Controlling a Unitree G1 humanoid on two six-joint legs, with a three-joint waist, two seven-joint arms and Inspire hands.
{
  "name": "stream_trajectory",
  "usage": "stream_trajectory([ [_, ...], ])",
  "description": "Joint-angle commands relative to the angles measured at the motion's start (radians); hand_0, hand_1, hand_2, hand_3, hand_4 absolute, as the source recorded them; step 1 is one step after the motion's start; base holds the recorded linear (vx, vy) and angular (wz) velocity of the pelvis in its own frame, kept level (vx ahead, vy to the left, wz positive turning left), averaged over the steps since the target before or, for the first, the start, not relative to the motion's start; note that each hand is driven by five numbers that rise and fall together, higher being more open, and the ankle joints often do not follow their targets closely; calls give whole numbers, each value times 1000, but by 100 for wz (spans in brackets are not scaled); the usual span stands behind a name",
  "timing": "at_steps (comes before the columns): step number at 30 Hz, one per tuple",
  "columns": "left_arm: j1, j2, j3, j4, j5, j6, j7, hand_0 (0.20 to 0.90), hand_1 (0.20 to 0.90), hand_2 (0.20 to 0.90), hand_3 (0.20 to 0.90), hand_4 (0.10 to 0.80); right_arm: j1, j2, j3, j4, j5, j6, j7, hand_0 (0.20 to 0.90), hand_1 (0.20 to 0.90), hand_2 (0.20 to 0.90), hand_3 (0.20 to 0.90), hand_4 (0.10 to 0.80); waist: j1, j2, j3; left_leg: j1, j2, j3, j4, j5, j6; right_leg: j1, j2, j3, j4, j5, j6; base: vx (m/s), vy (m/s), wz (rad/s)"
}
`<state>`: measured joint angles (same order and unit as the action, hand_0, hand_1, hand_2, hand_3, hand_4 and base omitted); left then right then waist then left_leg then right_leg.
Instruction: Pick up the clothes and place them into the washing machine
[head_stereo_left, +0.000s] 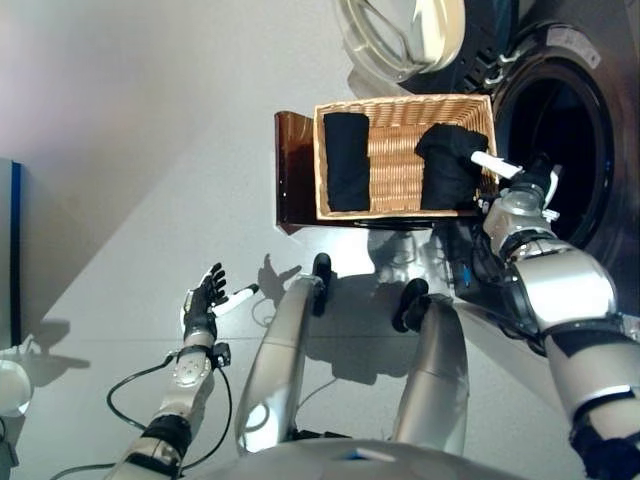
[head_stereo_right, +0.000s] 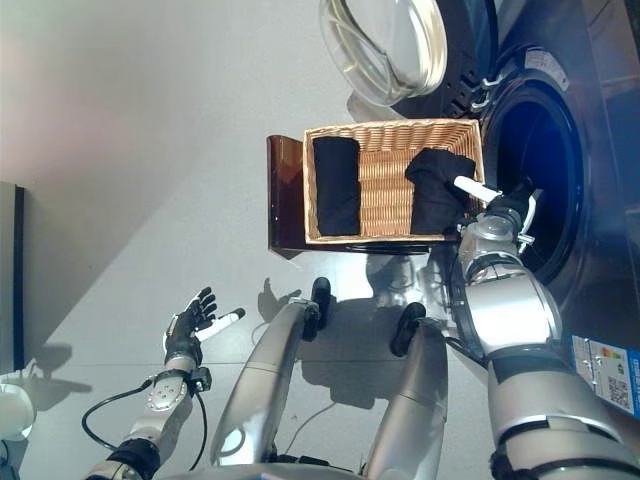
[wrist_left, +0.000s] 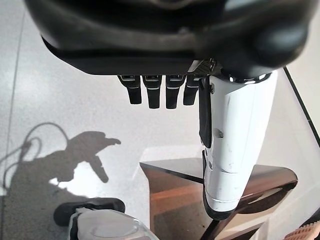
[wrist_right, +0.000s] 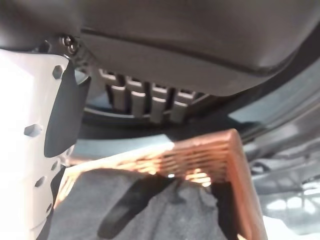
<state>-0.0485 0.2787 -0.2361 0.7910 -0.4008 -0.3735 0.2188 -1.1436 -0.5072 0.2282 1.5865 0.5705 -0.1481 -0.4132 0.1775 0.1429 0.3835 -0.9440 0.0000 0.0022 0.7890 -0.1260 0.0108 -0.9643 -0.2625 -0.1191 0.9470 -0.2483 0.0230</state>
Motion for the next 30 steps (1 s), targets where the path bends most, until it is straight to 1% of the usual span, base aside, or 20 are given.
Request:
stream_trajectory([
  [1, 16, 59, 71, -23, -9, -42, 24, 900, 900, 900, 900, 800, -57, -89, 2, -89, 99, -105, 21, 900, 900, 900, 900, 800, 15, 2, -15, 50, -25, 38, -65, -27, -18, 104, 34, -25, -98, -5, -32, 0, 0, 0],
  [3, 16, 60, 71, -22, -10, -42, 23, 900, 900, 900, 900, 800, -58, -89, 2, -87, 101, -106, 24, 900, 900, 900, 900, 800, 15, 2, -12, 55, -25, 38, -69, -25, -18, 109, 35, -26, -102, -4, -32, 9, -7, 3],
  [5, 18, 67, 81, -20, -17, -31, -10, 900, 900, 900, 900, 800, -51, -97, -26, -103, 212, -111, 95, 900, 900, 900, 900, 800, 20, -10, -26, 105, -26, 37, -127, -8, -23, 161, 38, -36, -159, 14, -27, 13, -14, 2],
  [11, 15, 72, 99, 10, -16, -18, -33, 900, 900, 900, 900, 800, -38, -69, 0, -128, 191, -104, 144, 900, 900, 900, 900, 800, 26, -26, -29, 159, -26, 34, -193, 24, -28, 218, 42, -50, -225, 44, -19, 0, 0, 0],
  [13, 9, 72, 102, 24, -15, -15, -34, 900, 900, 900, 900, 800, -24, -32, 14, -146, 164, -103, 150, 900, 900, 900, 900, 800, 29, -37, -31, 176, -26, 32, -226, 38, -29, 240, 46, -61, -270, 67, -12, 0, 0, 0],
  [16, 2, 70, 104, 37, -16, -14, -34, 900, 900, 900, 900, 800, -8, -2, 12, -150, 159, -104, 153, 900, 900, 900, 900, 800, 31, -42, -32, 188, -25, 30, -248, 47, -29, 256, 47, -68, -293, 79, -8, -2, 1, -2],
  [17, 1, 69, 106, 40, -9, -11, -36, 900, 900, 900, 900, 800, 20, 34, 16, -166, 149, -103, 160, 900, 900, 900, 900, 800, 32, -49, -33, 203, -24, 28, -270, 56, -30, 274, 51, -71, -321, 90, -5, 28, -7, 3],
  [18, 2, 70, 106, 40, -9, -11, -36, 900, 900, 900, 900, 800, 23, 35, 15, -169, 148, -102, 158, 900, 900, 900, 900, 800, 31, -49, -32, 207, -24, 28, -273, 58, -30, 278, 52, -72, -324, 92, -5, 41, -2, 1],
  [19, -2, 71, 111, 58, -5, -9, -36, 900, 900, 900, 900, 800, 50, 68, 11, -178, 149, -106, 165, 900, 900, 900, 900, 800, 36, -56, -31, 223, -23, 23, -295, 66, -31, 296, 54, -78, -347, 102, -1, 0, 0, 0],
  [20, -1, 72, 111, 58, -5, -9, -37, 900, 900, 900, 900, 800, 52, 69, 11, -179, 148, -106, 164, 900, 900, 900, 900, 800, 35, -56, -31, 226, -23, 23, -297, 67, -31, 299, 54, -78, -350, 103, -1, 40, -9, -1],
  [21, -8, 72, 113, 70, -8, -7, -40, 900, 900, 900, 900, 800, 80, 109, 12, -189, 147, -110, 171, 900, 900, 900, 900, 800, 42, -62, -27, 243, -23, 21, -323, 79, -33, 319, 54, -86, -378, 115, 3, 0, 0, 0],
  [22, -7, 72, 113, 69, -8, -7, -41, 900, 900, 900, 900, 800, 82, 110, 11, -191, 146, -110, 169, 900, 900, 900, 900, 800, 41, -62, -26, 246, -23, 20, -326, 81, -33, 322, 55, -87, -381, 117, 3, 33, -13, 1],
  [25, -13, 70, 109, 70, -10, -14, -40, 900, 900, 900, 900, 800, 141, 184, 14, -238, 146, -128, 170, 900, 900, 900, 900, 800, 49, -70, -23, 284, -25, 16, -396, 112, -39, 371, 54, -108, -455, 142, 13, 29, -6, 0],
  [26, -12, 71, 109, 71, -10, -15, -40, 900, 900, 900, 900, 800, 143, 186, 13, -240, 145, -127, 168, 900, 900, 900, 900, 800, 48, -69, -23, 287, -26, 15, -399, 113, -39, 374, 54, -109, -458, 143, 13, 39, 3, 1],
  [27, -16, 71, 110, 77, -13, -17, -38, 900, 900, 900, 900, 800, 160, 203, 12, -266, 157, -137, 170, 900, 900, 900, 900, 800, 47, -72, -22, 295, -25, 17, -415, 121, -41, 382, 53, -112, -472, 150, 17, 52, 12, 8],
  [28, -15, 68, 114, 81, -21, -23, -31, 900, 900, 900, 900, 800, 218, 239, 11, -342, 169, -156, 173, 900, 900, 900, 900, 800, 40, -81, -20, 323, -22, 14, -454, 136, -43, 406, 55, -116, -503, 163, 24, 52, 12, 10],
  [29, -13, 69, 114, 81, -21, -24, -31, 900, 900, 900, 900, 800, 223, 240, 11, -348, 168, -156, 169, 900, 900, 900, 900, 800, 39, -81, -21, 327, -22, 14, -458, 138, -44, 410, 55, -116, -506, 165, 24, 62, 12, 9],
  [30, -11, 67, 114, 97, -25, -26, -25, 900, 900, 900, 900, 800, 257, 252, 21, -384, 141, -164, 161, 900, 900, 900, 900, 800, 31, -90, -22, 341, -20, 15, -479, 145, -45, 423, 56, -117, -528, 172, 27, 27, 3, 4],
])
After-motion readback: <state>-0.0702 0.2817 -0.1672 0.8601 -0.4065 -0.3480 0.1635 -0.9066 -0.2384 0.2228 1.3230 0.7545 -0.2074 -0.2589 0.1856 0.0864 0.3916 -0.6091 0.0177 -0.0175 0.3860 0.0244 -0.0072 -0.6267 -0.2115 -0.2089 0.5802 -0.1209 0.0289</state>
